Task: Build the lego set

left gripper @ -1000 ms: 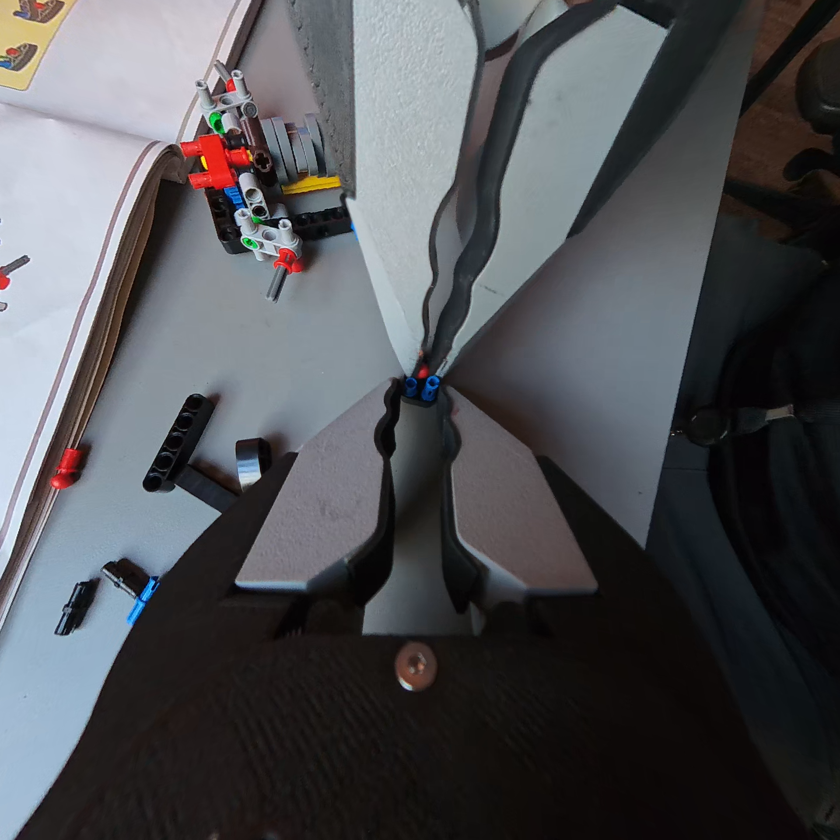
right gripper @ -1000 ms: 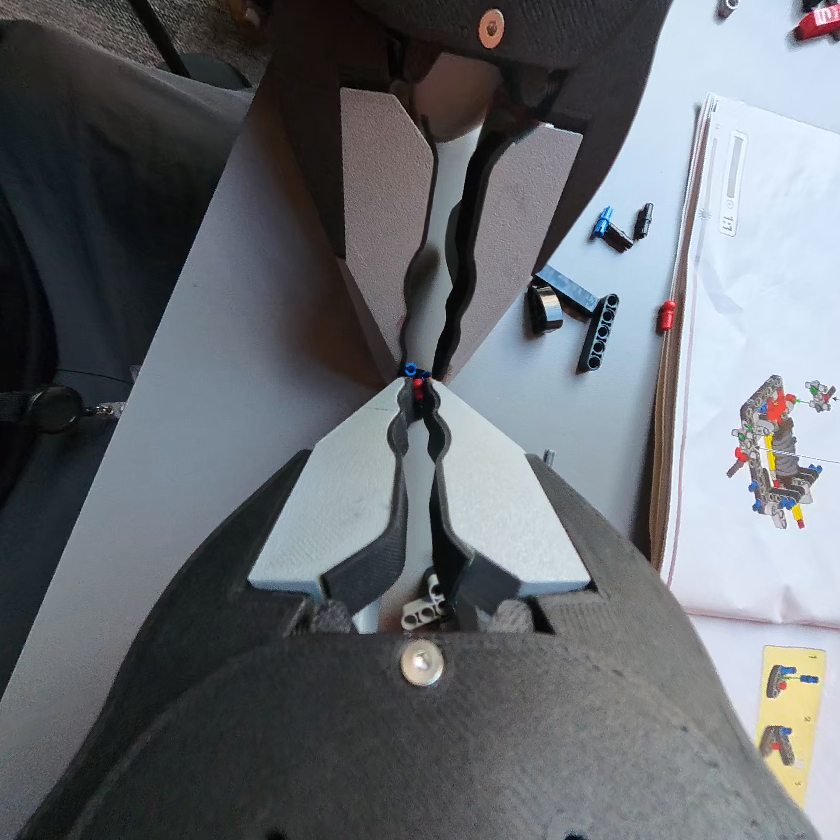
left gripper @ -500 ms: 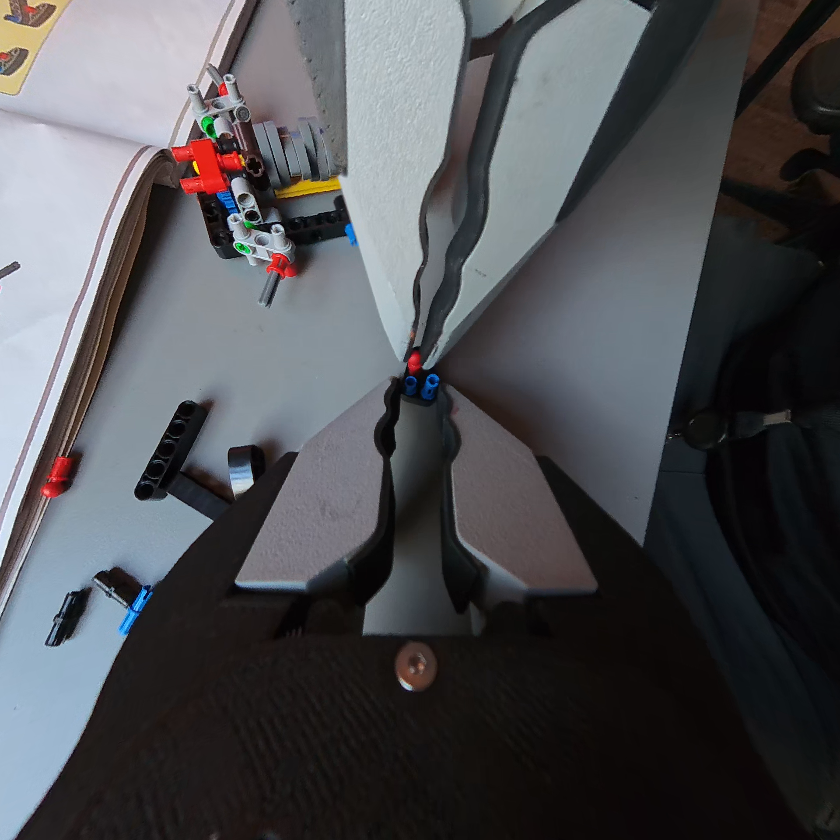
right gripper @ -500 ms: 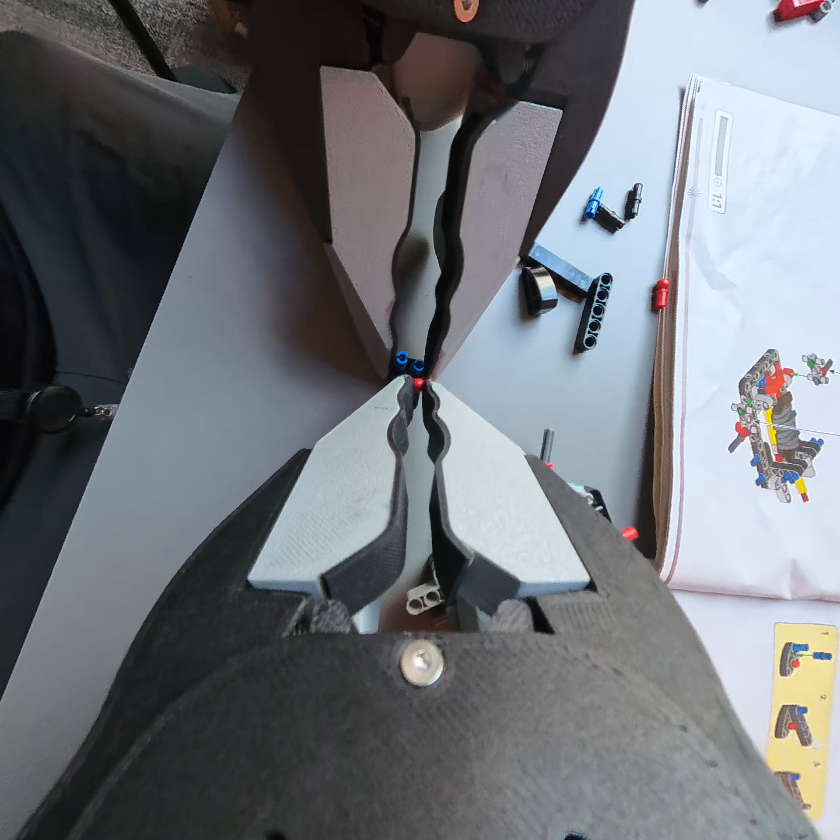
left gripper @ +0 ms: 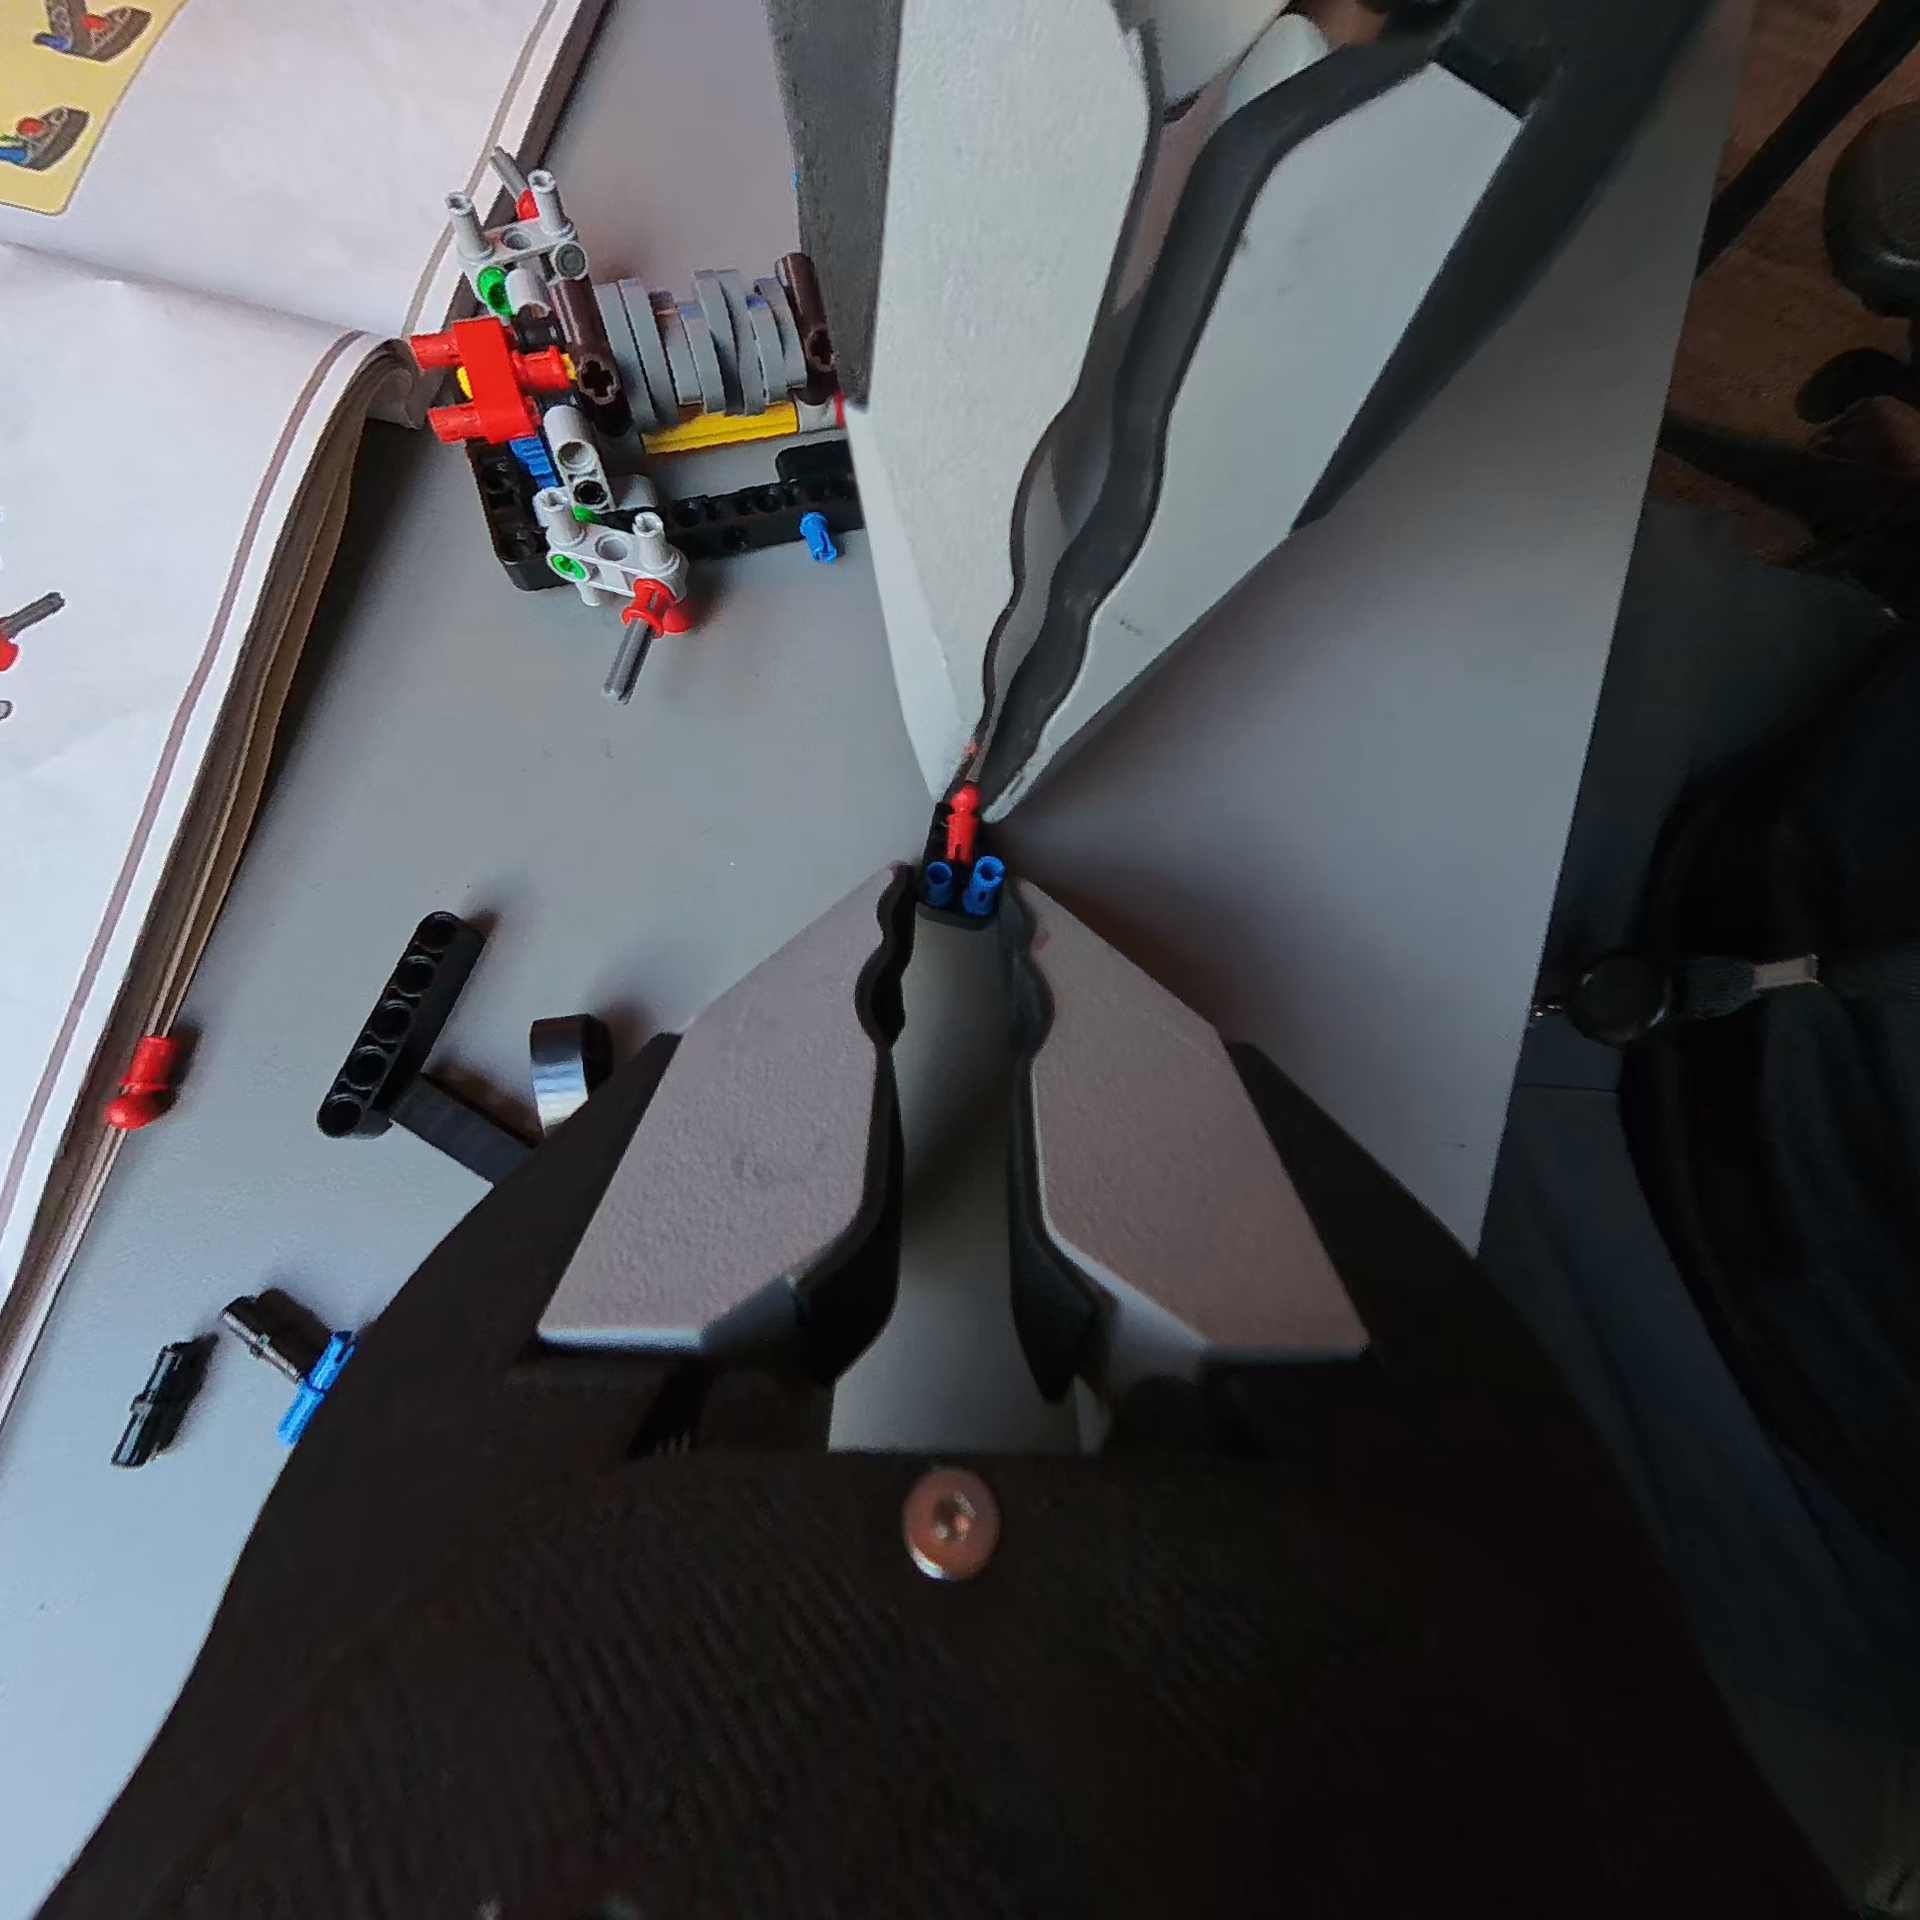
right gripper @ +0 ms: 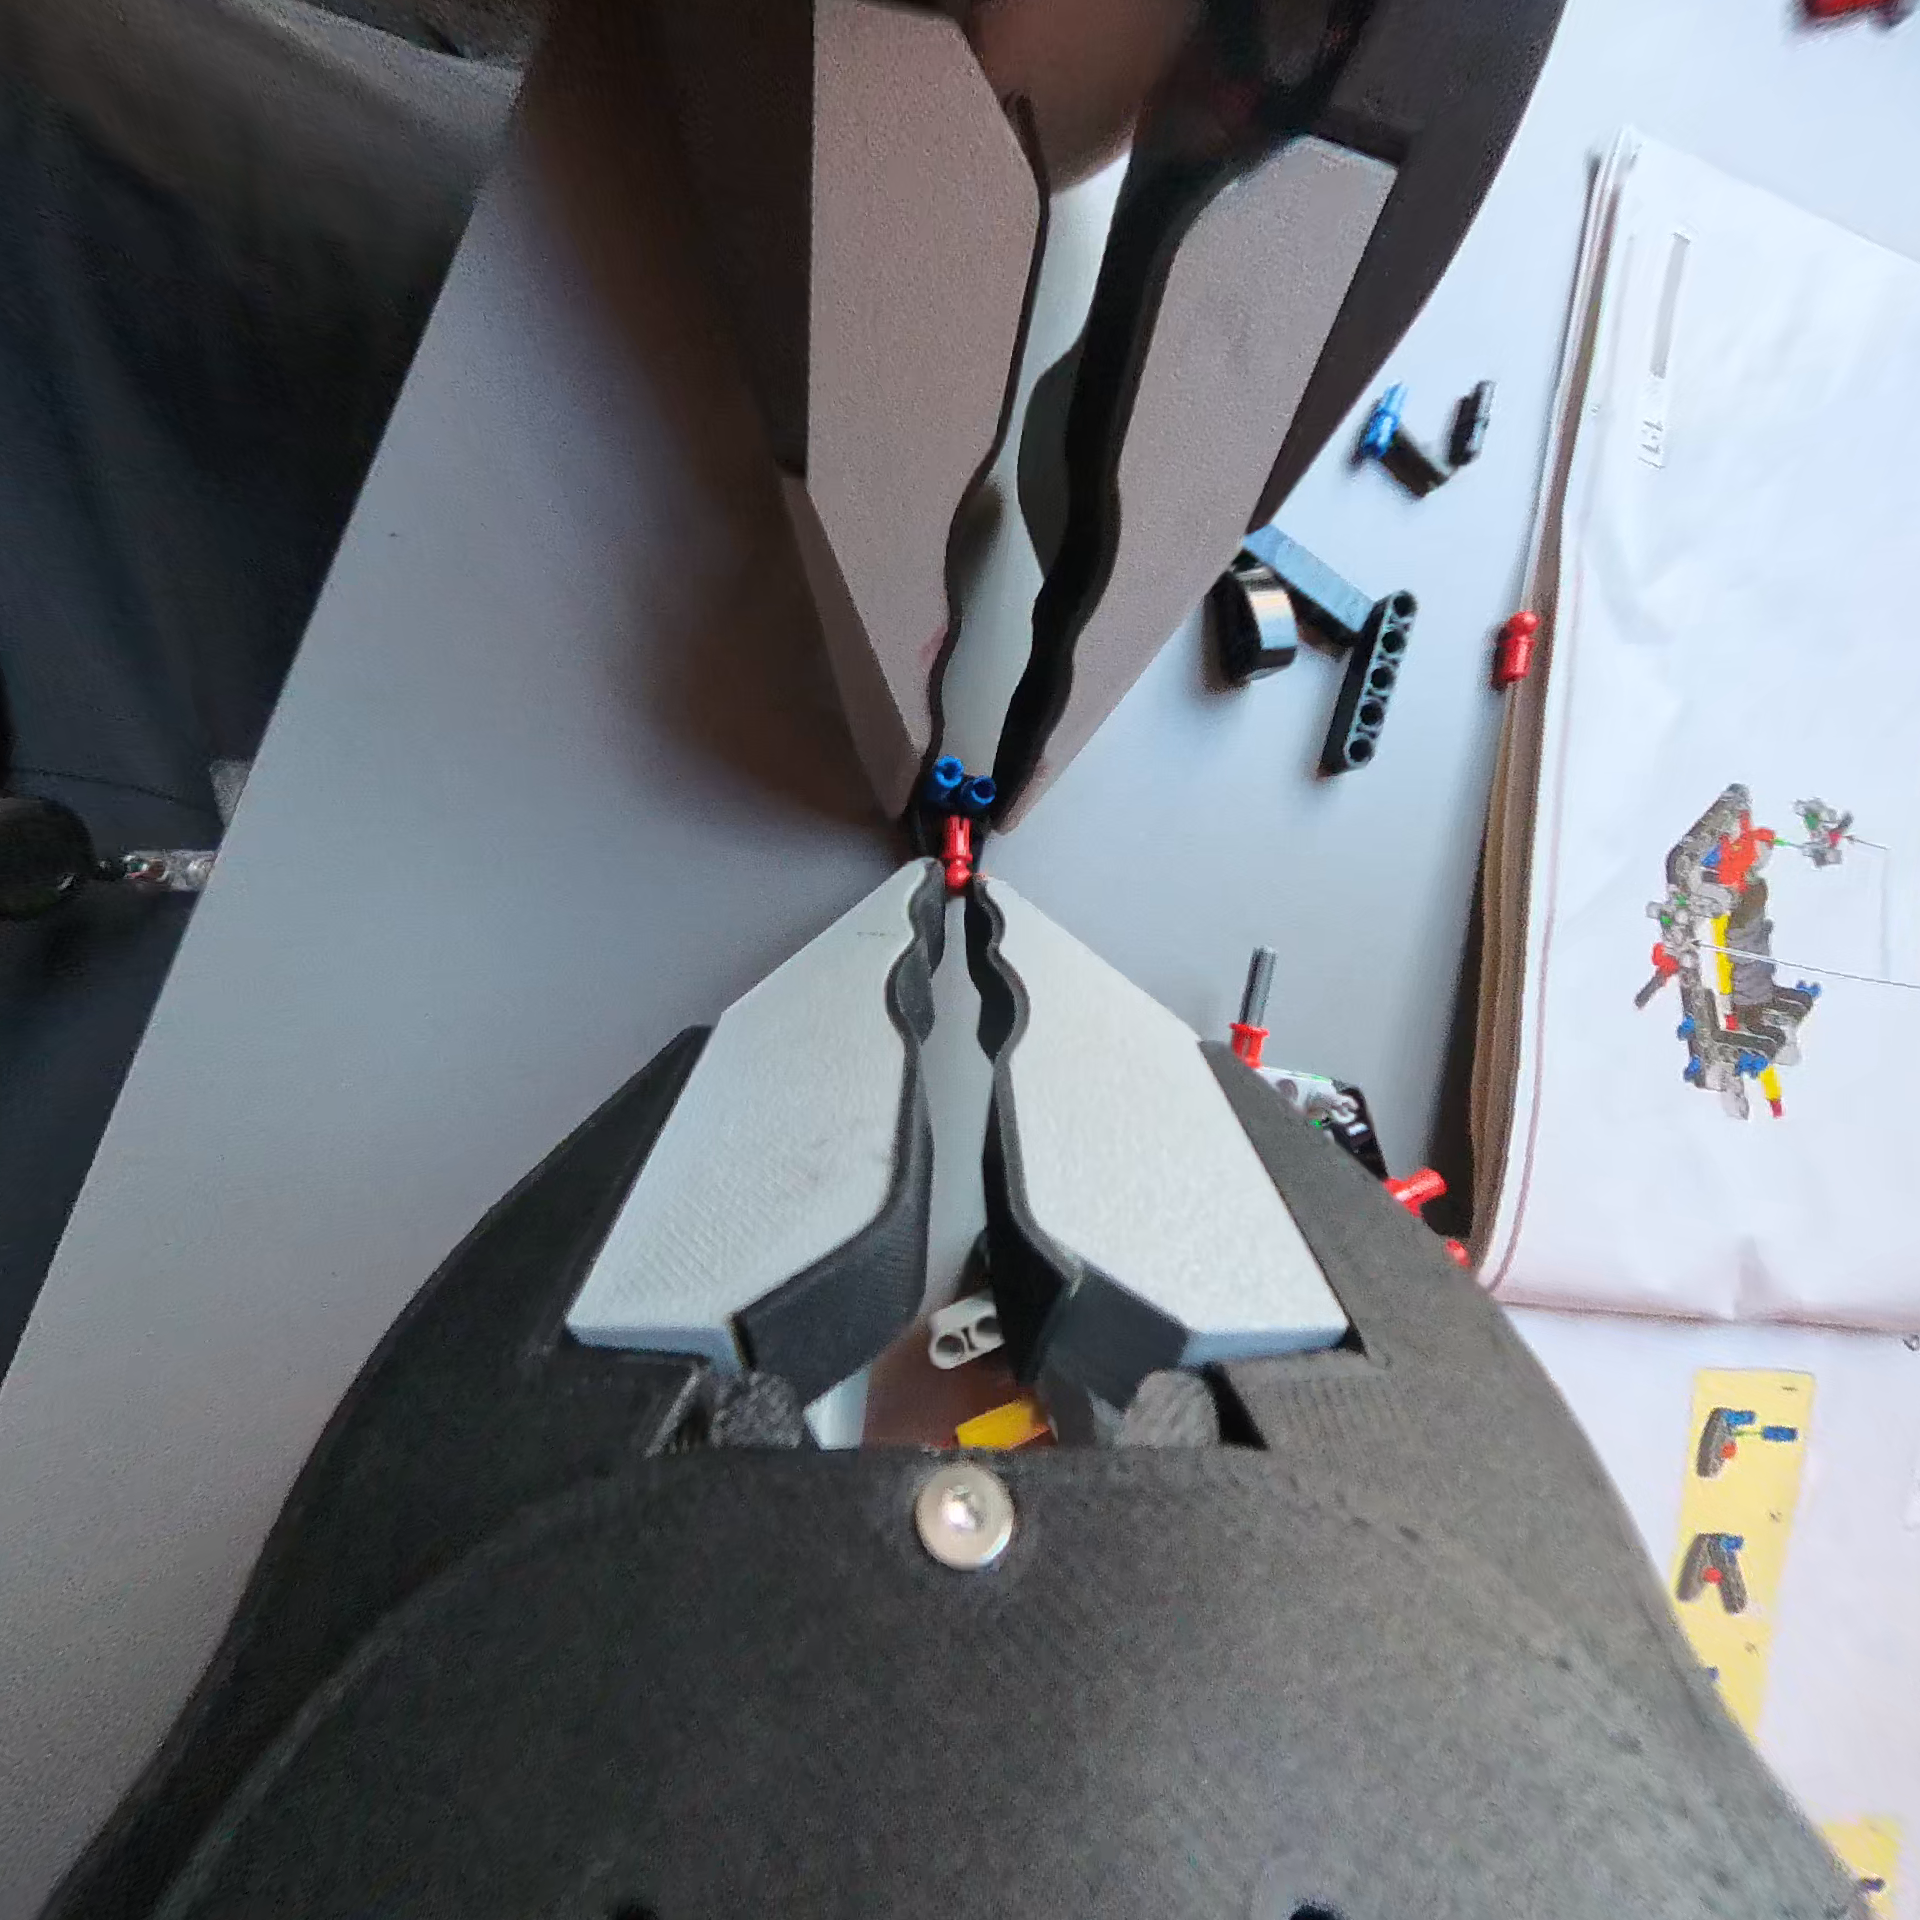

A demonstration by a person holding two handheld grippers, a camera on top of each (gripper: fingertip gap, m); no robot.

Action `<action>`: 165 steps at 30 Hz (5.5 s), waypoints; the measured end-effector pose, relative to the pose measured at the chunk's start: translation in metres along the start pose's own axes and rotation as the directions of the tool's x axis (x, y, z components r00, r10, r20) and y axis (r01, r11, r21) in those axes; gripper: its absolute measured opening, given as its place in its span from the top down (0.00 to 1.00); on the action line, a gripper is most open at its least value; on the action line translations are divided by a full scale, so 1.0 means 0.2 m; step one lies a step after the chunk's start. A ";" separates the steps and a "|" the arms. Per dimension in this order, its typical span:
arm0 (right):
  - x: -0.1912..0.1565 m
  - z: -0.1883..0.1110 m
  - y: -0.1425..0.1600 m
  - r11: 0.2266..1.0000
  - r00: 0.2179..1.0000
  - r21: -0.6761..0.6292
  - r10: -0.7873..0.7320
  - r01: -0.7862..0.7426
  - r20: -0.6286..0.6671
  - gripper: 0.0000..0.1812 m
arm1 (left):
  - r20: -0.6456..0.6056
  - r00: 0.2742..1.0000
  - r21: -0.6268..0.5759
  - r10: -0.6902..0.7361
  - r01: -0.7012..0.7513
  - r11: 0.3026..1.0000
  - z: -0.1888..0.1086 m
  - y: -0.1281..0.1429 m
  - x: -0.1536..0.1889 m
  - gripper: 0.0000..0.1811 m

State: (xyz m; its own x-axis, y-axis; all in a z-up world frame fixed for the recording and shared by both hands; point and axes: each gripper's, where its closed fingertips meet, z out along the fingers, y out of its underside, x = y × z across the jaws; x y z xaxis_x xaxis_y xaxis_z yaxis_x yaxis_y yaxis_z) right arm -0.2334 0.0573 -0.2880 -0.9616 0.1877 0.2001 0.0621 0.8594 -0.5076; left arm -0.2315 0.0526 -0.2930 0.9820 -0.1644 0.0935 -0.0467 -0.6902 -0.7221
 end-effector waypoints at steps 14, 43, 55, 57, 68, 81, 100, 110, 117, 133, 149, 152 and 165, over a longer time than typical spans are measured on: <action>0.03 -0.09 -0.03 0.964 0.968 0.106 0.239 -0.246 0.071 0.99 | 0.042 0.999 0.006 0.035 -0.036 0.999 0.00 -0.01 0.00 0.77; -0.02 -0.13 -0.10 0.904 0.961 0.334 0.275 -0.267 0.025 0.99 | 0.169 0.981 0.003 0.095 -0.097 0.995 -0.13 -0.15 0.06 0.91; -0.01 -0.17 -0.10 0.885 0.955 0.367 0.296 -0.288 0.035 0.99 | 0.234 0.961 -0.013 0.146 -0.147 0.989 -0.10 -0.15 0.05 0.99; -0.01 -0.17 -0.10 0.886 0.955 0.367 0.295 -0.282 0.023 0.99 | 0.242 0.959 -0.008 0.147 -0.149 0.989 -0.10 -0.16 0.05 0.99; 0.00 -0.16 -0.10 0.909 0.965 0.348 0.260 -0.228 -0.047 0.99 | 0.225 0.968 0.018 0.112 -0.119 0.993 -0.10 -0.17 0.06 0.97; 0.00 -0.17 -0.10 0.914 0.968 0.351 0.242 -0.203 -0.071 0.99 | 0.234 0.966 0.010 0.114 -0.120 0.993 -0.10 -0.16 0.05 0.99; 0.02 -0.19 -0.12 0.916 0.966 0.385 0.190 -0.109 -0.178 0.99 | 0.321 0.933 0.007 0.161 -0.172 0.985 -0.11 -0.16 0.02 1.00; 0.02 -0.19 -0.16 0.822 0.958 0.510 0.285 -0.255 0.019 0.99 | 0.230 0.972 0.118 0.035 -0.064 0.991 -0.09 -0.18 0.05 0.99; 0.00 -0.22 -0.22 0.784 0.965 0.576 0.260 -0.233 0.037 0.99 | 0.212 0.977 0.192 -0.018 -0.023 0.981 -0.15 -0.19 0.07 0.99; -0.01 -0.28 -0.25 0.731 0.956 0.624 0.278 -0.276 0.097 0.99 | 0.229 0.972 0.207 -0.052 0.004 0.978 -0.19 -0.20 0.11 1.00; 0.01 -0.31 -0.22 0.714 0.950 0.634 0.285 -0.298 0.126 0.99 | 0.119 0.987 0.298 -0.111 0.071 0.952 -0.19 -0.28 0.10 0.99; 0.00 -0.32 -0.23 0.713 0.951 0.636 0.283 -0.295 0.124 0.99 | 0.113 0.987 0.302 -0.117 0.078 0.950 -0.19 -0.28 0.10 0.99; -0.01 -0.32 -0.24 0.710 0.952 0.639 0.267 -0.298 0.147 0.99 | 0.107 0.990 0.284 -0.097 0.064 0.957 -0.18 -0.27 0.12 0.99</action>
State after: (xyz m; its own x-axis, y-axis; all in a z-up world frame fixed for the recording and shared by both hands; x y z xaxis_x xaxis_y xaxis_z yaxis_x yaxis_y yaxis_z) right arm -0.2165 0.0451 -0.2105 -0.9384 0.3387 -0.0680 0.1595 0.2503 -0.9549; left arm -0.2126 0.0611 -0.2263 0.9958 -0.0203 0.0898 0.0698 -0.4706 -0.8796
